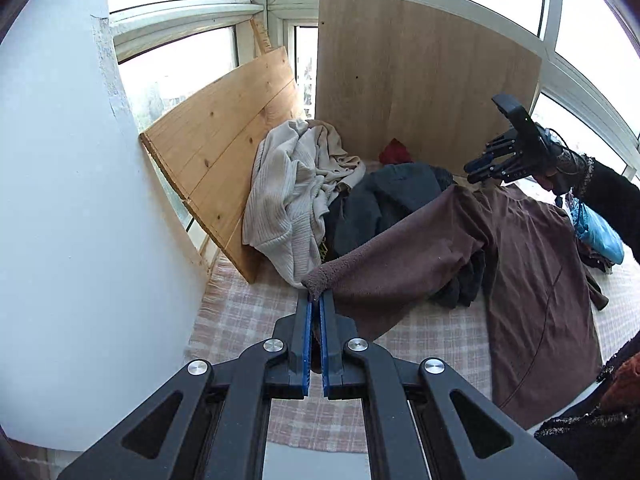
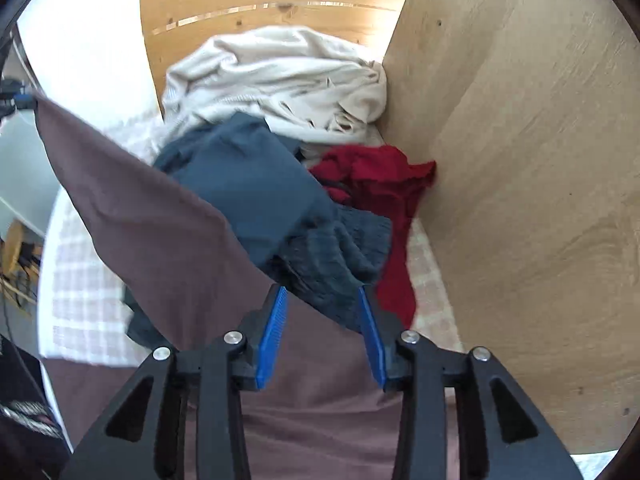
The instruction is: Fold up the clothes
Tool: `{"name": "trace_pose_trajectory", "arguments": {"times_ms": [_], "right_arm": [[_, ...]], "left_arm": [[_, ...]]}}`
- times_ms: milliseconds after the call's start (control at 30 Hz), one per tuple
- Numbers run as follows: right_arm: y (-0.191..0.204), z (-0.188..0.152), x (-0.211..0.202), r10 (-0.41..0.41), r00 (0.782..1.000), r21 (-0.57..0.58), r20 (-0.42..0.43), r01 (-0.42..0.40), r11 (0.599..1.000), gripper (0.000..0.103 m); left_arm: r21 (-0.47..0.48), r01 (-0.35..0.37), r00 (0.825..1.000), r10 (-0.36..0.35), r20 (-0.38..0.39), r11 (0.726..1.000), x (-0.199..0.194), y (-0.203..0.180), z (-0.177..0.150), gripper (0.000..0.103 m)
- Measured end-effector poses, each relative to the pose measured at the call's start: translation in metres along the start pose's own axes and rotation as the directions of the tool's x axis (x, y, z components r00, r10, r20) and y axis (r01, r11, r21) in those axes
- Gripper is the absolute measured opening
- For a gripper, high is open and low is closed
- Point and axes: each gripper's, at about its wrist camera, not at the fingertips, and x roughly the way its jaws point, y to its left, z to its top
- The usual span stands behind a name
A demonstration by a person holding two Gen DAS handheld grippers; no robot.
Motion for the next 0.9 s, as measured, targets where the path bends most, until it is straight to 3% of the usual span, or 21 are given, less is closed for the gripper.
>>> {"name": "trace_pose_trajectory", "arguments": {"times_ms": [67, 200, 400, 467, 567, 700, 767, 900], "right_arm": [[-0.002, -0.007, 0.021, -0.024, 0.997, -0.054, -0.077, 0.020, 0.998, 0.037], [0.007, -0.005, 0.057, 0.028, 0.987, -0.149, -0.158, -0.052, 0.987, 0.037], [0.025, 0.010, 0.090, 0.082, 0.976, -0.281, -0.203, -0.138, 0.950, 0.035], [0.024, 0.011, 0.090, 0.133, 0.966, -0.253, -0.223, -0.189, 0.949, 0.003], [0.020, 0.008, 0.073, 0.072, 0.983, -0.267, -0.168, -0.115, 0.957, 0.002], [-0.008, -0.002, 0.030, -0.004, 1.000, -0.139, -0.019, 0.002, 0.990, 0.002], [-0.016, -0.017, 0.014, -0.077, 0.996, -0.088, 0.040, 0.080, 0.993, 0.002], [-0.025, -0.051, 0.001, -0.199, 0.973, 0.052, 0.115, 0.195, 0.980, 0.002]], "left_arm": [[0.002, -0.001, 1.000, 0.001, -0.030, 1.000, 0.007, -0.003, -0.007, 0.003], [0.015, -0.028, 0.997, 0.029, -0.074, 0.999, 0.013, -0.010, -0.017, 0.003], [0.007, -0.058, 0.993, 0.058, -0.099, 0.998, 0.015, -0.010, -0.015, 0.003], [0.014, -0.073, 0.991, 0.074, -0.114, 0.997, 0.017, -0.010, -0.012, 0.003], [0.028, -0.086, 0.988, 0.089, -0.126, 0.996, 0.020, -0.014, -0.009, 0.003], [0.045, -0.083, 0.991, 0.088, -0.103, 0.995, 0.010, -0.029, -0.006, 0.003], [0.065, -0.059, 0.995, 0.064, -0.070, 0.996, -0.005, -0.048, -0.008, 0.003], [0.110, 0.056, 0.997, -0.051, -0.050, 0.992, -0.027, -0.115, -0.040, 0.003]]}}
